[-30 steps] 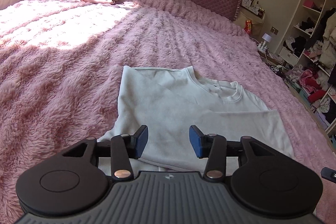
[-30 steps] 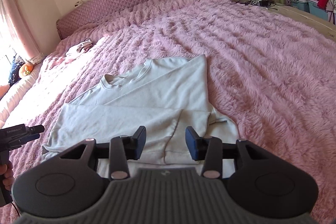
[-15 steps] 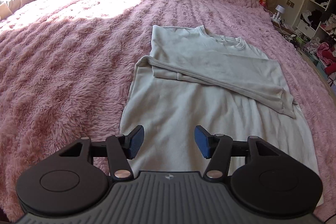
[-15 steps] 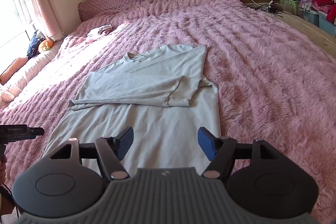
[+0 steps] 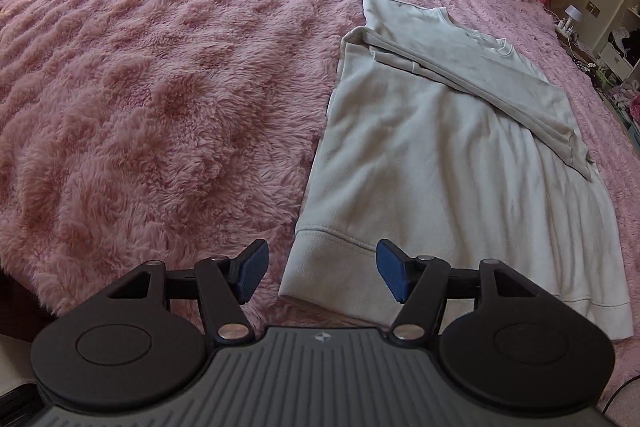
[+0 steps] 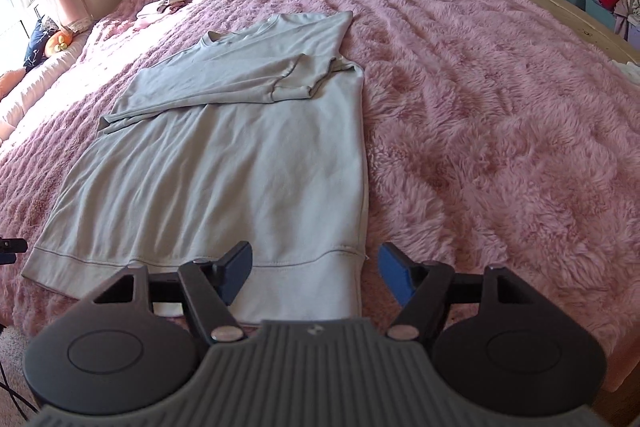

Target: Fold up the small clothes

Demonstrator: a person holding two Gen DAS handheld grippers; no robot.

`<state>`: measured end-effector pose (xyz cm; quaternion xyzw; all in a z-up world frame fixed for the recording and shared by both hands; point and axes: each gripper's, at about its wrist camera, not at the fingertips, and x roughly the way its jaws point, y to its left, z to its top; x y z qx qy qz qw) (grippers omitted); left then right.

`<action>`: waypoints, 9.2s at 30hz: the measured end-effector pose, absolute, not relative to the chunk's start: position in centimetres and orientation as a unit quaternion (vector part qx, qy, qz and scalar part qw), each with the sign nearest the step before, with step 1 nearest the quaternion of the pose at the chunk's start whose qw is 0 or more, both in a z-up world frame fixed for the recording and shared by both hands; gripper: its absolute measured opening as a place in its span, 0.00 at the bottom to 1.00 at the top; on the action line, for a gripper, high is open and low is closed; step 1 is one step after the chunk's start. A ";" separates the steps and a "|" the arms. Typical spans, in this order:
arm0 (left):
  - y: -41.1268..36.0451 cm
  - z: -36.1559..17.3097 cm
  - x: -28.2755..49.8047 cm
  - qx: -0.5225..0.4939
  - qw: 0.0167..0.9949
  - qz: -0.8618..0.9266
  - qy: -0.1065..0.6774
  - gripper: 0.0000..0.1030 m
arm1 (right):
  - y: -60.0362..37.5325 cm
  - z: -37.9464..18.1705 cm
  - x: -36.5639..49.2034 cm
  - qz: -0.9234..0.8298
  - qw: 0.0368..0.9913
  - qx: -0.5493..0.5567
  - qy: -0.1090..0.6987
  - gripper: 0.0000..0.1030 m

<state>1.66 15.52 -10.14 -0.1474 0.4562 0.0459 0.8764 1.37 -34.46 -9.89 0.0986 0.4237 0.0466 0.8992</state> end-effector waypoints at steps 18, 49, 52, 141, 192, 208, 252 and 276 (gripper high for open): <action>20.7 -14.8 1.6 -0.341 0.828 -0.025 0.444 0.71 | -36.1 -12.7 2.3 0.050 0.878 0.175 0.442 0.66; 21.1 -17.5 5.8 -0.412 0.757 -0.186 0.472 0.05 | -37.2 -14.9 4.8 0.093 0.818 0.301 0.481 0.07; 21.0 -17.0 6.2 -0.414 0.757 -0.194 0.466 0.05 | -37.4 -14.8 4.8 0.097 0.816 0.317 0.474 0.07; 26.4 -16.4 30.0 -0.355 0.814 -0.191 0.419 0.39 | -39.5 -16.0 32.9 0.076 0.893 0.226 0.382 0.51; 12.7 -16.4 32.0 -0.184 0.823 -0.256 0.473 0.09 | -30.1 -17.3 30.9 0.188 0.891 0.095 0.402 0.13; 16.8 -10.9 39.2 -0.209 0.897 -0.189 0.340 0.26 | -33.7 -12.5 40.8 0.082 0.956 0.036 0.281 0.46; 14.2 -12.8 32.8 -0.205 0.879 -0.179 0.391 0.17 | -28.5 -15.1 29.9 0.163 0.937 -0.007 0.309 0.34; 10.3 -14.3 31.1 -0.161 0.898 -0.151 0.381 0.80 | -19.0 -11.5 46.2 0.076 0.942 -0.034 0.326 0.51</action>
